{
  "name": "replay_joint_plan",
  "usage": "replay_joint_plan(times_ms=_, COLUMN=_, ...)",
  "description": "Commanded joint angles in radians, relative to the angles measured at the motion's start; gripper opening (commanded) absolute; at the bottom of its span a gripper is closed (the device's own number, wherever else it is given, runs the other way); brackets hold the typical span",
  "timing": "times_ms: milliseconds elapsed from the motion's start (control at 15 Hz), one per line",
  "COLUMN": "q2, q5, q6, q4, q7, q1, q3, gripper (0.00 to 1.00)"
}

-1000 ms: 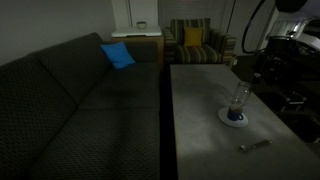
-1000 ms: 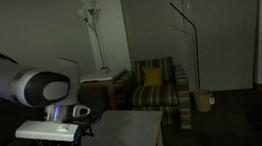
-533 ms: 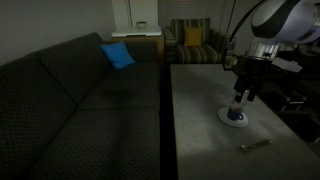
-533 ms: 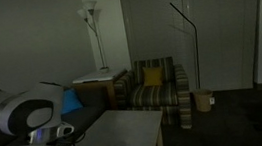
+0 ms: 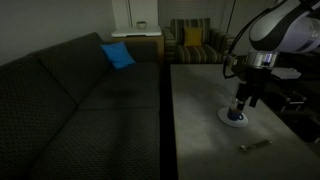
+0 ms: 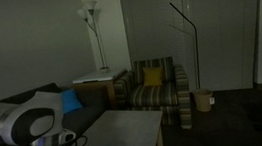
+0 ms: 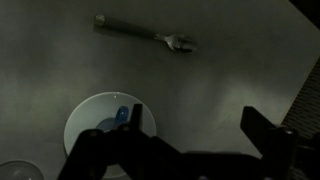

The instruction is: Remove the blue mug from the white plate and put it on the table

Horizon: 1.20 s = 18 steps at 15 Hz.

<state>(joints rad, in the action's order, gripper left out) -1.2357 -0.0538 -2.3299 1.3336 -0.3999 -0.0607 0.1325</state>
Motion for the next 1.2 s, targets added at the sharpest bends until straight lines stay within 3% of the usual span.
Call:
replay_joint_plan(times_ms=0, q2=-0.015, q5=0.025, q6=-0.035, q4=-0.010, q7=0.042, q1=0.018, q3=-0.015, gripper=1.00)
replay_joint_plan(times_ms=267, q2=-0.058, q5=0.063, q6=-0.172, q4=-0.010, q7=0.131, q1=0.052, q3=-0.065, gripper=1.00)
replay_joint_plan(times_ms=467, q2=-0.096, q5=0.053, q6=-0.252, q4=-0.013, q7=0.149, q1=0.036, q3=-0.050, gripper=1.00)
replay_joint_plan(times_ms=533, q2=-0.075, q5=0.060, q6=-0.208, q4=-0.006, q7=0.140, q1=0.036, q3=-0.043, gripper=1.00)
replay_joint_plan(times_ms=1133, q2=-0.099, q5=0.060, q6=-0.231, q4=-0.028, q7=0.151, q1=0.038, q3=-0.045, gripper=1.00)
